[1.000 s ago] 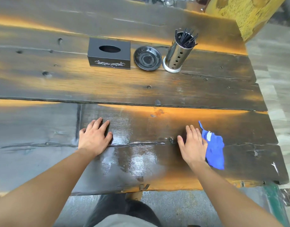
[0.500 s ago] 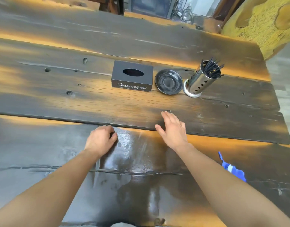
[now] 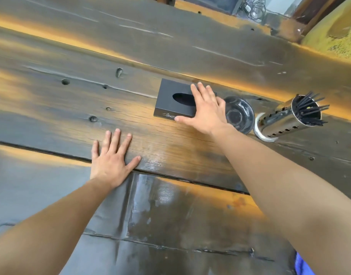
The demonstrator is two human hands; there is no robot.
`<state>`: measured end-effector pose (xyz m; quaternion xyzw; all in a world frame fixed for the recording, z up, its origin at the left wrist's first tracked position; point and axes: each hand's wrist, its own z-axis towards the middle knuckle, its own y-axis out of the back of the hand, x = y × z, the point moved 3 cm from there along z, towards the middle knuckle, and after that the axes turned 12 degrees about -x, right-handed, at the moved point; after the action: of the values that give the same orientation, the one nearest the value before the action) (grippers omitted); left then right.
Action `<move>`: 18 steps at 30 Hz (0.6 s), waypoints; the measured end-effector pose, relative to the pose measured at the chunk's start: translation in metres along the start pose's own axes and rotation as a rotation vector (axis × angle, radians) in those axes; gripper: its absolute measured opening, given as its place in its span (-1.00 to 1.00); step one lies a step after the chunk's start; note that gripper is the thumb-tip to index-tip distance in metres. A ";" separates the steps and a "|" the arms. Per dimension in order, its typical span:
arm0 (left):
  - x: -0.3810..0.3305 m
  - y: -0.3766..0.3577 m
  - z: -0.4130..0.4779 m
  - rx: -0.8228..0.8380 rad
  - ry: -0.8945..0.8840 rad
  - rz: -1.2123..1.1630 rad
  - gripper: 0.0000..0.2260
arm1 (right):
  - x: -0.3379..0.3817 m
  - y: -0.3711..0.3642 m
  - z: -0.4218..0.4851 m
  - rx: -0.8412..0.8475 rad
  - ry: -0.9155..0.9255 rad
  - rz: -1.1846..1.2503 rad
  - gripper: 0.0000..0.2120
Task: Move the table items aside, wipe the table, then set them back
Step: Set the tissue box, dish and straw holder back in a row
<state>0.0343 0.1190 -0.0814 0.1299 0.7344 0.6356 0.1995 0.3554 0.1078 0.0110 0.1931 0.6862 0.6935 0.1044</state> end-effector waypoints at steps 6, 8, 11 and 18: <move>0.000 -0.001 0.001 -0.034 0.000 0.006 -0.27 | 0.009 -0.015 0.024 0.052 0.087 -0.056 0.19; 0.000 -0.002 0.001 -0.035 -0.004 0.012 -0.27 | 0.009 -0.017 0.026 0.027 0.101 -0.062 0.16; 0.000 -0.002 0.001 -0.058 -0.008 0.009 -0.27 | 0.008 -0.019 0.027 -0.018 0.127 -0.046 0.11; 0.002 -0.004 0.001 -0.069 -0.010 0.004 -0.27 | 0.010 -0.018 0.019 -0.017 0.171 -0.051 0.10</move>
<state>0.0337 0.1204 -0.0854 0.1277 0.7107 0.6603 0.2064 0.3523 0.1296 -0.0057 0.1148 0.6913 0.7105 0.0647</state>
